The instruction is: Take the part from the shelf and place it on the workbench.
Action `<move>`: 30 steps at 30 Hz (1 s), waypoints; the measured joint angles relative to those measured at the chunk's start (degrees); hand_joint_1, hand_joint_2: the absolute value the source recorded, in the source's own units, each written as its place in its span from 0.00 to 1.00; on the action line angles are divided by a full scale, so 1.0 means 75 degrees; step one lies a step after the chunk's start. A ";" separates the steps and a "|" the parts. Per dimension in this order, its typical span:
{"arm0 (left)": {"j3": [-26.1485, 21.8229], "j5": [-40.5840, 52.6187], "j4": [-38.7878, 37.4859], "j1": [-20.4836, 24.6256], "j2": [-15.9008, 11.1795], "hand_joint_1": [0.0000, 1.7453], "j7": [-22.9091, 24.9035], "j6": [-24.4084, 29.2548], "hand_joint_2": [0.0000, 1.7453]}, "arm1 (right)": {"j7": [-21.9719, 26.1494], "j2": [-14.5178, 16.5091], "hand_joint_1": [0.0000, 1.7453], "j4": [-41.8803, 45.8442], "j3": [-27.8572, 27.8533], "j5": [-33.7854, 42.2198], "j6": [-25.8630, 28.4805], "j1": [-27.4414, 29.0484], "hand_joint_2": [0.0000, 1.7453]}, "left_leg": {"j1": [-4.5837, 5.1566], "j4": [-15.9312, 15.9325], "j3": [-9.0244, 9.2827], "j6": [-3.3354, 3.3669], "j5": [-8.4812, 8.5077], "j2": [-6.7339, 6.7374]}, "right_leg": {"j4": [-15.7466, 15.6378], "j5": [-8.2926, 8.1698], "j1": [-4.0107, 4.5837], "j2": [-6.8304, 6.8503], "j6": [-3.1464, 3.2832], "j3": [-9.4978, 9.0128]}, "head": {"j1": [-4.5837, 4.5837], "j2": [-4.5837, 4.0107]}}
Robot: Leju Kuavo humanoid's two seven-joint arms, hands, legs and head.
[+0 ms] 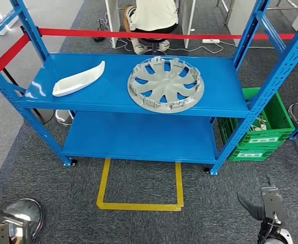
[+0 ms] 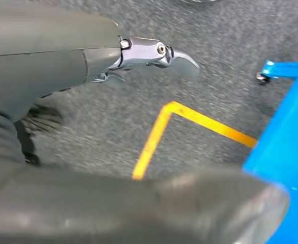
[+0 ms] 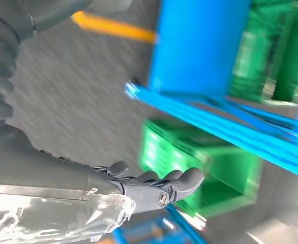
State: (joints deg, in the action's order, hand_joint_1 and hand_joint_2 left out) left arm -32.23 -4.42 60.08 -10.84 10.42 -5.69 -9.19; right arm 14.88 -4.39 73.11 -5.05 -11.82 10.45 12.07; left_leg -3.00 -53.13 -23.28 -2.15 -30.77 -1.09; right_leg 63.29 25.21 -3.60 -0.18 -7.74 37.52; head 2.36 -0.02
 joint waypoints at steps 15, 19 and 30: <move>0.0264 -0.0237 0.0280 0.0065 -0.0098 0.00 -0.0548 0.0414 0.00 | -0.0079 -0.0939 0.00 0.2486 0.1291 -0.2886 0.1511 0.0090 1.00 | 0.0316 -0.1377 -0.2288 0.0112 -0.0100 0.0081 | -0.1199 0.1002 0.0144 -0.0171 0.0668 -0.2159 | -0.0110 0.0000; 0.0390 -0.0314 0.0291 -0.0024 -0.0165 0.00 -0.0715 0.0548 0.00 | -0.0194 -0.1237 0.00 0.3031 0.1760 -0.3660 0.1847 0.0062 1.00 | 0.0470 -0.0531 -0.2340 0.0273 0.1799 -0.0019 | -0.1389 0.1503 0.0227 -0.0298 0.0507 -0.2640 | -0.0102 0.0001; 0.1020 -0.0435 0.0323 0.0074 -0.0302 0.00 -0.1337 0.0876 0.00 | -0.0149 -0.2417 0.00 0.4758 0.3357 -0.5143 0.2717 -0.0250 1.00 | 0.0493 -0.0603 -0.1606 0.0492 0.1011 -0.0057 | 0.0245 0.1120 0.0425 -0.0031 0.0582 -0.0847 | -0.0003 0.0003</move>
State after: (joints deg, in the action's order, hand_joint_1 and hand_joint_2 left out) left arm -24.58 -7.68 62.51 -10.29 8.15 -15.72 -2.62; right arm 13.76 -22.52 108.80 20.12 -50.39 30.83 10.19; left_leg 0.69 -57.65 -35.32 1.54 -23.18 -1.51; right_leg 65.13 33.61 -0.41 -0.41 -3.37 31.17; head 2.33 0.00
